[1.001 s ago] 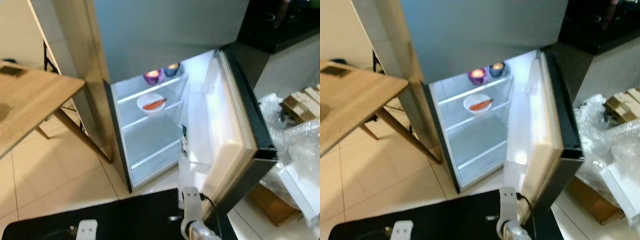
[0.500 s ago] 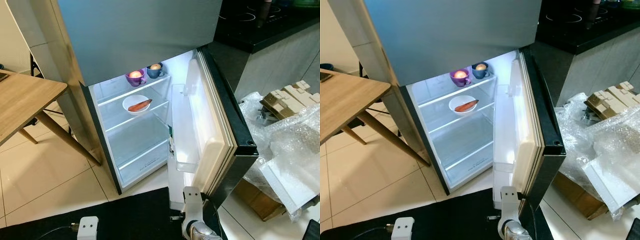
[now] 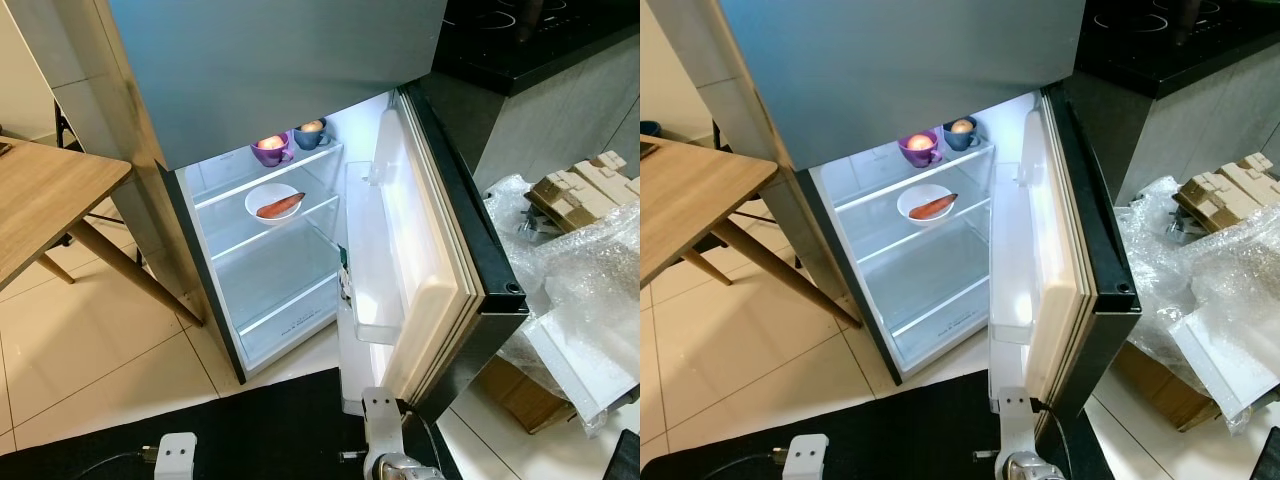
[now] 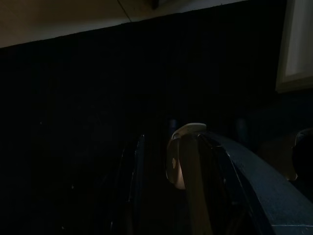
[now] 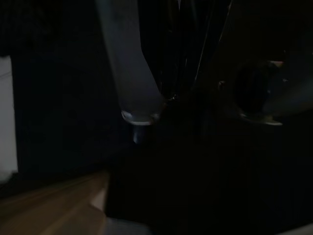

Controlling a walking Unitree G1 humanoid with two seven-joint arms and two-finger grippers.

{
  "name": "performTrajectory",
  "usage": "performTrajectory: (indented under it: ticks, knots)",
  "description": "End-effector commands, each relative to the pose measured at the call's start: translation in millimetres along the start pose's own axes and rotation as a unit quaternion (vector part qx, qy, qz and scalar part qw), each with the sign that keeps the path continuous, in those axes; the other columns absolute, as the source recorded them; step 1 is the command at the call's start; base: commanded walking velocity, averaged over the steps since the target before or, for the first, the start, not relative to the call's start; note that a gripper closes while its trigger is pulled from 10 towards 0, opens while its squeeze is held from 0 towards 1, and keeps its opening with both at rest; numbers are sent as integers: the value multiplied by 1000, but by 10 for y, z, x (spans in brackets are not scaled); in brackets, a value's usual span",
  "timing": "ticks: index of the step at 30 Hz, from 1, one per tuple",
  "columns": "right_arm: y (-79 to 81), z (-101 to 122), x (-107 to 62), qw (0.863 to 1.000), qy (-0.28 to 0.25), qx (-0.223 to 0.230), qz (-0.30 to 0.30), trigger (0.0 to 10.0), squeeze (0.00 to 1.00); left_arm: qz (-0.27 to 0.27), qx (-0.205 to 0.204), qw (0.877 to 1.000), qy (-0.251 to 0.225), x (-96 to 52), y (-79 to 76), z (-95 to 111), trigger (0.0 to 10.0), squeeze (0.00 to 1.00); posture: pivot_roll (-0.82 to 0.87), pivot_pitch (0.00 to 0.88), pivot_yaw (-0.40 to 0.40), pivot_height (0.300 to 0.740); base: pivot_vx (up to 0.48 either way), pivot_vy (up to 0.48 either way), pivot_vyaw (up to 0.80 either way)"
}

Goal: Restocking fridge

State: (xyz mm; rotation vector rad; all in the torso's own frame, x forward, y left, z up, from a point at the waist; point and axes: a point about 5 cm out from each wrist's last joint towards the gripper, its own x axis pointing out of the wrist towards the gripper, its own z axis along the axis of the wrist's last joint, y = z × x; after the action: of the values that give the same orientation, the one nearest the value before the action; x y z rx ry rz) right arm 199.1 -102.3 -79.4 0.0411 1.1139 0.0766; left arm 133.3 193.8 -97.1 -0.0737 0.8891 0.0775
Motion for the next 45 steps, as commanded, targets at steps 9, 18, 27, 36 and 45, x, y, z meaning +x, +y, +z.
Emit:
performTrajectory:
  ticks: [9,18,27,36,45]
  knots:
    - [-22,-73,-4,997,32,42,-52,10000,0,5,13,1000,11,-27,55,-58,10000,0,-30,106,34,738,0,0,0]
    - [-35,-143,-21,983,62,123,-123,10000,0,7,13,1000,14,-30,57,-71,10000,0,-38,116,34,738,0,0,0]
    - [-81,-52,-14,987,-3,105,-117,10000,0,8,13,1000,14,-22,24,-65,10000,0,-41,117,26,738,0,0,0]
    - [-1247,-417,-201,993,-27,48,-106,10000,0,1,6,1000,11,-8,-53,-53,10000,0,-40,114,7,738,0,0,0]
    - [-770,-291,-75,996,-28,9,-83,10000,0,-6,8,1000,15,-8,-160,-86,10000,0,-55,112,14,738,0,0,0]
